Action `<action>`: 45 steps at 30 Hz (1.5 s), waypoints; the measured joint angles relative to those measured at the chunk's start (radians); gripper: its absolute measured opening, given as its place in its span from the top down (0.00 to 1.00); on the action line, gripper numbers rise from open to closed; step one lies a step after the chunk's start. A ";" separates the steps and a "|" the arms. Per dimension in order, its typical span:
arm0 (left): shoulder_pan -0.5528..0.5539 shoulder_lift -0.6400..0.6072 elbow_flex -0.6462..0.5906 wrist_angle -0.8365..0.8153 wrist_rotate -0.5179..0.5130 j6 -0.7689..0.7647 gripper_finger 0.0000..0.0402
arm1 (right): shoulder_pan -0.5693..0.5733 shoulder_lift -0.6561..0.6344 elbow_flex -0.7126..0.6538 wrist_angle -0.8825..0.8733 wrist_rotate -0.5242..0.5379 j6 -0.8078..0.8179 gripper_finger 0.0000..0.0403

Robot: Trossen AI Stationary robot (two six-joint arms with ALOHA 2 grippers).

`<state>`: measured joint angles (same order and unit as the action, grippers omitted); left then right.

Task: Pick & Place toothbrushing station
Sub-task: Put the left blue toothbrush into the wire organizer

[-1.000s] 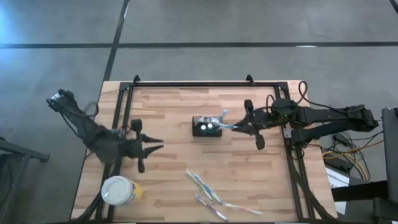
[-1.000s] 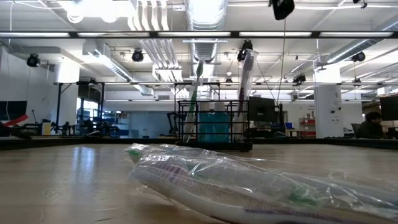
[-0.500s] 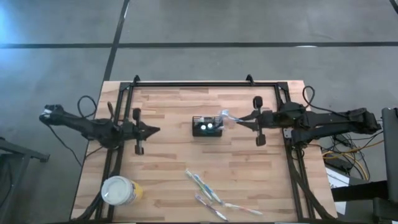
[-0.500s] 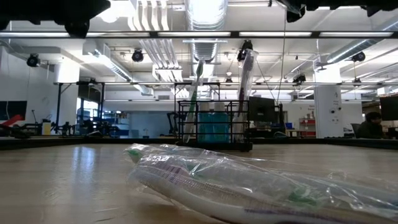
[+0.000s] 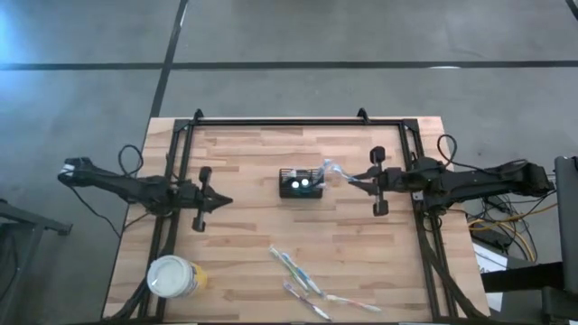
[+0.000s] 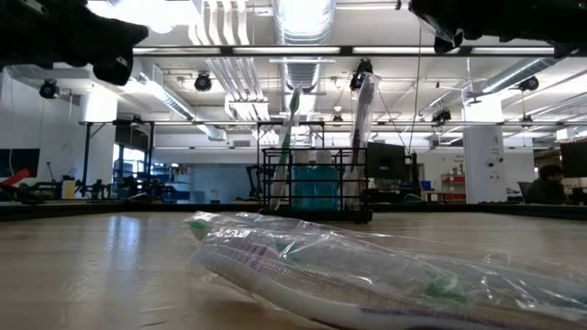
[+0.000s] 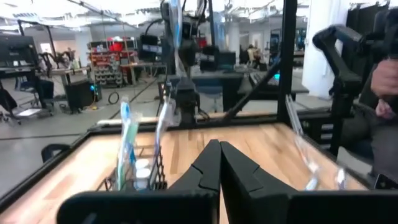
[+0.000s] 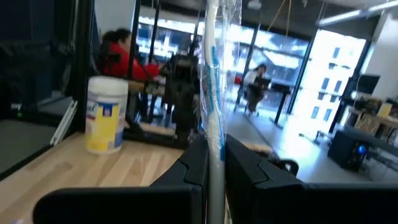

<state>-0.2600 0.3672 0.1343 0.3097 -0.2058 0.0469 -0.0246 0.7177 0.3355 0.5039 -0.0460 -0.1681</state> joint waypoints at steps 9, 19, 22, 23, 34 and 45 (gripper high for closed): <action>0.002 -0.007 -0.045 0.031 0.028 0.073 0.98 | 0.000 0.004 -0.082 0.154 -0.002 -0.011 0.94; 0.071 -0.022 -0.074 0.038 0.149 0.027 0.99 | 0.000 0.044 -0.083 0.169 -0.003 -0.011 0.94; 0.126 -0.022 -0.075 0.037 0.211 0.007 0.99 | 0.000 0.054 -0.079 0.169 -0.003 -0.015 0.94; 0.149 -0.022 -0.075 0.037 0.225 -0.002 0.99 | 0.000 0.058 -0.079 0.176 -0.003 -0.015 0.94; 0.298 -0.019 -0.034 0.037 0.304 -0.098 0.99 | 0.000 0.082 -0.078 0.239 0.001 -0.015 0.94; 0.298 0.055 0.064 0.032 0.244 -0.113 0.97 | 0.000 0.153 0.024 0.180 0.080 -0.009 0.94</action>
<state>0.0380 0.4224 0.1979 0.3413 0.0381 -0.0662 -0.0246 0.8707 0.3591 0.6842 0.0345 -0.1768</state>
